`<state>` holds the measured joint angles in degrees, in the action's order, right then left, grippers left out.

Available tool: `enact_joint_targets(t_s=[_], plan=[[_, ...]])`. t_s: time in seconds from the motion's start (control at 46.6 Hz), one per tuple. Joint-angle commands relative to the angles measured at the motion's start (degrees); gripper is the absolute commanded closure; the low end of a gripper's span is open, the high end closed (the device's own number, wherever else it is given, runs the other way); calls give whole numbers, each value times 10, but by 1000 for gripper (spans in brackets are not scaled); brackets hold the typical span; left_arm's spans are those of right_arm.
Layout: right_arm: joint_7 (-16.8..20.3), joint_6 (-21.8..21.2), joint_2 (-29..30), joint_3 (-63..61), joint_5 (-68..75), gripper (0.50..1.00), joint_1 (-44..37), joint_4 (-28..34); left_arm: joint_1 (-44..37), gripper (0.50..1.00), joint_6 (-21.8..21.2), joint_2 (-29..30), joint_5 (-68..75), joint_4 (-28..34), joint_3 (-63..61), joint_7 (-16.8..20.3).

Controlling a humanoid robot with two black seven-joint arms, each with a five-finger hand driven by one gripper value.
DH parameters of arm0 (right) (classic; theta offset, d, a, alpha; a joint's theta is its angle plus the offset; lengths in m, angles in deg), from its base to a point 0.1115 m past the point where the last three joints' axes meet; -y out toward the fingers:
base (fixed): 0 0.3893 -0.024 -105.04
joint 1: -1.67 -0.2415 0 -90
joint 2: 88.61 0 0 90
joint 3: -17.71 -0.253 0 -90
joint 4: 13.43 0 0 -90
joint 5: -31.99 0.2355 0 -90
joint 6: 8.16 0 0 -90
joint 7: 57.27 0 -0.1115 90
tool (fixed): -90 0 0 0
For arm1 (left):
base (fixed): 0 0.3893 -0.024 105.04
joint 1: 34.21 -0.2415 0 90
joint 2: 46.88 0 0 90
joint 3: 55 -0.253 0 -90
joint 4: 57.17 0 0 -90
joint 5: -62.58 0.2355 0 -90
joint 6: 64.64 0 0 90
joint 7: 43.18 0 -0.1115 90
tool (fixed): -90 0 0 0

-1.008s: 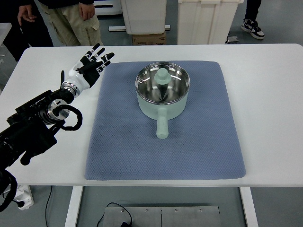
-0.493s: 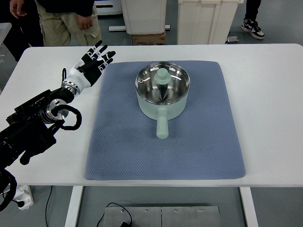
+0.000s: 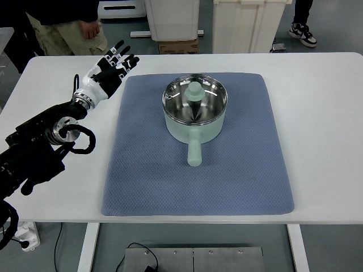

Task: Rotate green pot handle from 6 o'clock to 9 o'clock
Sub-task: 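Swing the left hand up and over the green saucepan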

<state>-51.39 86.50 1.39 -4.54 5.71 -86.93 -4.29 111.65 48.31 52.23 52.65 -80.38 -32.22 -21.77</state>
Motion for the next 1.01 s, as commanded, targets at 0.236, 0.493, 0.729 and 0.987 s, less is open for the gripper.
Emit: enact_joint_targets(t_s=[0.236,0.493,0.729,0.987], plan=[[-1,0,0,0,0,500,0,0,21,500,67,51,35,-45,38,72],[0,0,0,0,0,500,-1,0,22,500,84,110,155,-180,129,94],[0,0,0,0,0,500,0,0,41,500,87,121,288,-241,160,120],[0,0,0,0,0,500,0,0,43,500,95,139,418,-345,159,121]])
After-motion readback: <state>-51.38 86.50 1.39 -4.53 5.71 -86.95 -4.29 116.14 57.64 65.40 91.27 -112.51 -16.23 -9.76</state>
